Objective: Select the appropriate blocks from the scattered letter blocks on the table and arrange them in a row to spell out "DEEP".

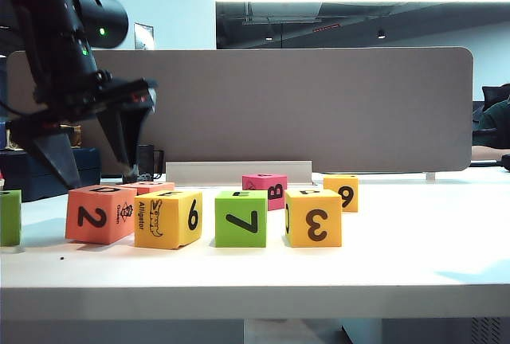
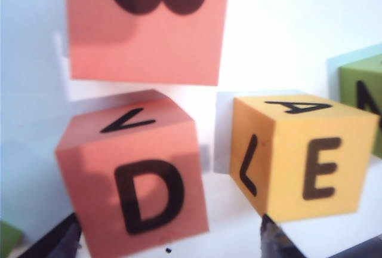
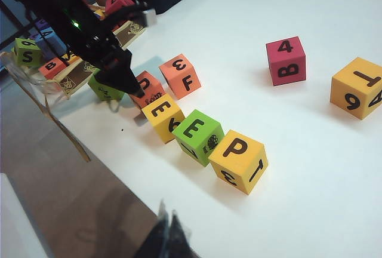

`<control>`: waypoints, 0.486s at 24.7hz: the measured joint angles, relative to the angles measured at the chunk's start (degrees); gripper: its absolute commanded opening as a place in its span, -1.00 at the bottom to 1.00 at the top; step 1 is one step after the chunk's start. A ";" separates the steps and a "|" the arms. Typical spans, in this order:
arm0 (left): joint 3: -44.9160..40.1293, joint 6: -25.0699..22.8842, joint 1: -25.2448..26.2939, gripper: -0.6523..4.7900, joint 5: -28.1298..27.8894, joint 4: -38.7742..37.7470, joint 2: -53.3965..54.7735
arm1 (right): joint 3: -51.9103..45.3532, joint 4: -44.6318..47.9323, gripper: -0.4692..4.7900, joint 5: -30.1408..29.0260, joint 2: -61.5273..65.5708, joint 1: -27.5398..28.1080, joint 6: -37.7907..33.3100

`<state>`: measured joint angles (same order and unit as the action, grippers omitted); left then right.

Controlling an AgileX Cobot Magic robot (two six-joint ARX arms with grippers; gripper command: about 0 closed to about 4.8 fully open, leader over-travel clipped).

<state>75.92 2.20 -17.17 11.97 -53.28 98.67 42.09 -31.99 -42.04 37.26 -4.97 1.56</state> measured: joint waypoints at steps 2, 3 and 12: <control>0.00 -0.02 0.00 0.62 -0.92 0.15 -1.57 | 0.00 0.00 -0.83 0.00 0.00 0.00 0.00; 0.00 -0.02 0.02 0.62 -2.47 0.31 -3.23 | 0.00 0.00 -0.83 0.02 0.02 0.00 0.00; 0.09 -2.16 0.09 0.57 -14.29 -1.62 -7.96 | 0.00 0.07 -0.83 2.12 2.34 0.02 0.00</control>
<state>76.01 0.03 -17.08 -2.33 -54.89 90.72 42.09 -31.92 -39.92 39.59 -4.95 1.56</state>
